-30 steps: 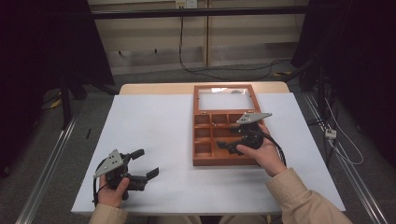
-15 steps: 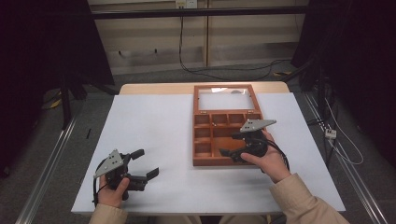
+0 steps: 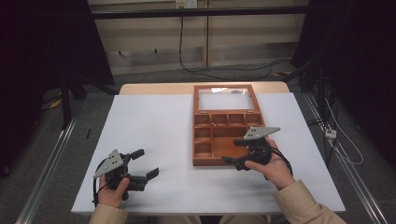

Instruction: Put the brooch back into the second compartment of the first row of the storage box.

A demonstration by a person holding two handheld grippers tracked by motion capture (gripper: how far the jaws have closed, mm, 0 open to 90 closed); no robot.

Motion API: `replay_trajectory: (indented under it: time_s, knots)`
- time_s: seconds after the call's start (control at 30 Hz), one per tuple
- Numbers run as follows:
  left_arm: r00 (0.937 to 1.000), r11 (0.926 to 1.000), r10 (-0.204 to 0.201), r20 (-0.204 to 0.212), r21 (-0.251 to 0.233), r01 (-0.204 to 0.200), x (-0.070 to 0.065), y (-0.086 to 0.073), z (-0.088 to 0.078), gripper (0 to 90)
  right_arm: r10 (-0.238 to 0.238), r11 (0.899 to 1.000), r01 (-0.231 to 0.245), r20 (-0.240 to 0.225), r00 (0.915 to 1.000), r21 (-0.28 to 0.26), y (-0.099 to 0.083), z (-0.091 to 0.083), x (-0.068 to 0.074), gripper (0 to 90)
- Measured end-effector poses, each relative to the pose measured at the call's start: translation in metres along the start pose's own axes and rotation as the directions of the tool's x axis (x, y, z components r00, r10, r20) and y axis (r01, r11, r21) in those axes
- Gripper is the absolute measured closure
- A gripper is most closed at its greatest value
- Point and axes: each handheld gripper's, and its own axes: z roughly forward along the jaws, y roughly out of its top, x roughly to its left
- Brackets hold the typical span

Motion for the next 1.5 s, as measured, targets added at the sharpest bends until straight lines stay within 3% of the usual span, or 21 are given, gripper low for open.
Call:
replay_trajectory:
  time_s: [0.57,1.5]
  knots:
    - [1.0000,1.0000,0.002,0.000,0.004,-0.002,0.000,0.000,0.000,4.6,-0.009,1.000,0.009,-0.023,0.9997,-0.012,-0.018,-0.014,0.009,17.6]
    - [1.0000,1.0000,0.002,-0.003,0.008,-0.002,-0.001,-0.001,0.000,4.6,0.011,1.000,-0.011,-0.008,0.9999,-0.015,-0.046,-0.035,0.006,17.8]
